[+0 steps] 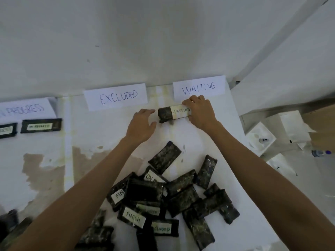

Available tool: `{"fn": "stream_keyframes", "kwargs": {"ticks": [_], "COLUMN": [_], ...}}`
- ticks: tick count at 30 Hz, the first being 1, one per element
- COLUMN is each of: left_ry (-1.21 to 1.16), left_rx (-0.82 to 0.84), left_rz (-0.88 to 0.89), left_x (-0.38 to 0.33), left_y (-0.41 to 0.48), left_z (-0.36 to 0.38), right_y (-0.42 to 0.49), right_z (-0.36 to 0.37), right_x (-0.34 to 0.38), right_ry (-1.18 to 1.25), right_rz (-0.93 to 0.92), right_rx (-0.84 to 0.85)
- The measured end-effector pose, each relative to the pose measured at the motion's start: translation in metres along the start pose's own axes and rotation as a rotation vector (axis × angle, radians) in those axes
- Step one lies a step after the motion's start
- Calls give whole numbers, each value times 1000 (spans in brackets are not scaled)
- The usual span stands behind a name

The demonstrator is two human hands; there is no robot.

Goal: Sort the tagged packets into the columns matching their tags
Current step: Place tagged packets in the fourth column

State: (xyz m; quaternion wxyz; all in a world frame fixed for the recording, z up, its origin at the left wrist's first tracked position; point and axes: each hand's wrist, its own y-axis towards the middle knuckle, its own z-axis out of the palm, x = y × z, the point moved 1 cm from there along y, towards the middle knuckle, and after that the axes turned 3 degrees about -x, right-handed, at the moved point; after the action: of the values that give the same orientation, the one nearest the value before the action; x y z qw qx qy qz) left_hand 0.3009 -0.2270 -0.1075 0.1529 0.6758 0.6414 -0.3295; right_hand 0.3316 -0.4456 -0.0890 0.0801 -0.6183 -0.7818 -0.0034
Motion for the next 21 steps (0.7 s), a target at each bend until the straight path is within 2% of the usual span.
{"fn": "stream_keyframes", "kwargs": {"ticks": [13,21], "left_ry": [242,136], "left_rx": [-26,39], "left_rz": [47,23], "left_x": [-7,-4], "left_y": [35,10], "left_z": [27,20], "right_y": [36,18], "right_z": [19,5], "right_x": [-37,-23], "right_ry": [46,130], "right_rz": [107,72], "right_rx": [46,47]}}
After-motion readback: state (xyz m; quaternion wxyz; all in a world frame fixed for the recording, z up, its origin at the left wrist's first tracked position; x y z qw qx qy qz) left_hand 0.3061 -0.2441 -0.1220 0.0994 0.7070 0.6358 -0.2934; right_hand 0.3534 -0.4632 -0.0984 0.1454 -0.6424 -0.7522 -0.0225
